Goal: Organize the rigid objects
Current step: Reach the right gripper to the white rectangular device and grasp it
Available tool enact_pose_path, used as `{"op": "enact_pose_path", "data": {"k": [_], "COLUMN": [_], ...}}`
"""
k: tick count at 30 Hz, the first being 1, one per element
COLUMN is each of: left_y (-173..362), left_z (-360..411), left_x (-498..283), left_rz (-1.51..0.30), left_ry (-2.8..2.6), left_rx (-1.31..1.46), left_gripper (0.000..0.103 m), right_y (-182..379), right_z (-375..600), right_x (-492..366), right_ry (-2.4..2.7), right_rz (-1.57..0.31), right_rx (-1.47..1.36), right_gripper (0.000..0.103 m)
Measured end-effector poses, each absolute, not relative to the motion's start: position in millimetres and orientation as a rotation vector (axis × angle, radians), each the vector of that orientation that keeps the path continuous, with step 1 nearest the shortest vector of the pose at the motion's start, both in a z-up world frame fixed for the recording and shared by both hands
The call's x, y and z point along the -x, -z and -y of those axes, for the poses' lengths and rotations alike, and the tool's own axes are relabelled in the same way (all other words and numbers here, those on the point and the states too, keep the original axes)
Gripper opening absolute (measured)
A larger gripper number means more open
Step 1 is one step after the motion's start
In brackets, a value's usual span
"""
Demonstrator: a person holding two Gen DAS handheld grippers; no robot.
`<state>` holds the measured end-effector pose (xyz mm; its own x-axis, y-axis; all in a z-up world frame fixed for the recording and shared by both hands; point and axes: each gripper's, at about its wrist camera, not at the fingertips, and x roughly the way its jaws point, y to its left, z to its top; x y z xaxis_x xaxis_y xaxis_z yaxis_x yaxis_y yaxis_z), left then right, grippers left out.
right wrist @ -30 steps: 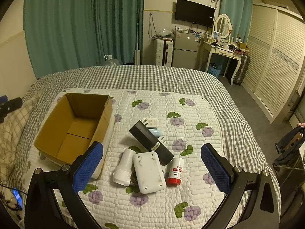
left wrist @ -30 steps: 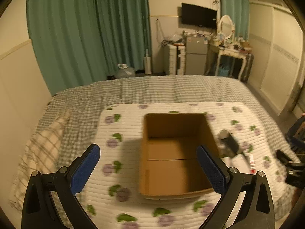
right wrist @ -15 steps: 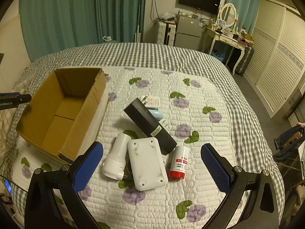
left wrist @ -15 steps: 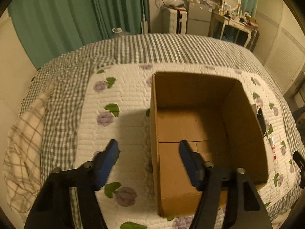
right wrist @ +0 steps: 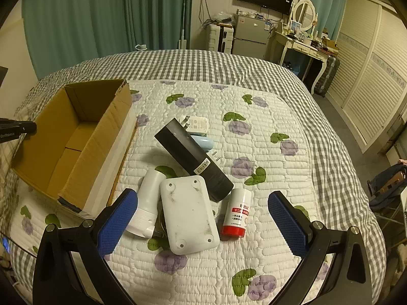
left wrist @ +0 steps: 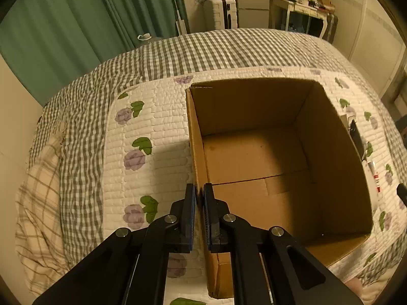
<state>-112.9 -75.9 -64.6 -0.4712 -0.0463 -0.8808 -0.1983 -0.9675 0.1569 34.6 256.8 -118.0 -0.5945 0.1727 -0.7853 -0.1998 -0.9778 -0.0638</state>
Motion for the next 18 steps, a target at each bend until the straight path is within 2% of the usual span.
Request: {"op": "enact_pose_path", "data": {"k": [10, 18], "left_y": [64.8, 65.1], "left_z": [76.2, 78.0], "left_x": [115.8, 117.0], "left_rz": [-0.388, -0.377], "left_ry": [-2.575, -2.563], "left_rx": [1.581, 1.586], "left_gripper": [0.006, 0.006], "right_y": [168.3, 198.9], "right_z": [-258.4, -262.4], "right_x": [-19.4, -11.3], "right_ry": [-2.616, -2.619], "right_rz": [-0.003, -0.084], "right_rx": [1.421, 1.528], "right_gripper": [0.103, 0.092]}}
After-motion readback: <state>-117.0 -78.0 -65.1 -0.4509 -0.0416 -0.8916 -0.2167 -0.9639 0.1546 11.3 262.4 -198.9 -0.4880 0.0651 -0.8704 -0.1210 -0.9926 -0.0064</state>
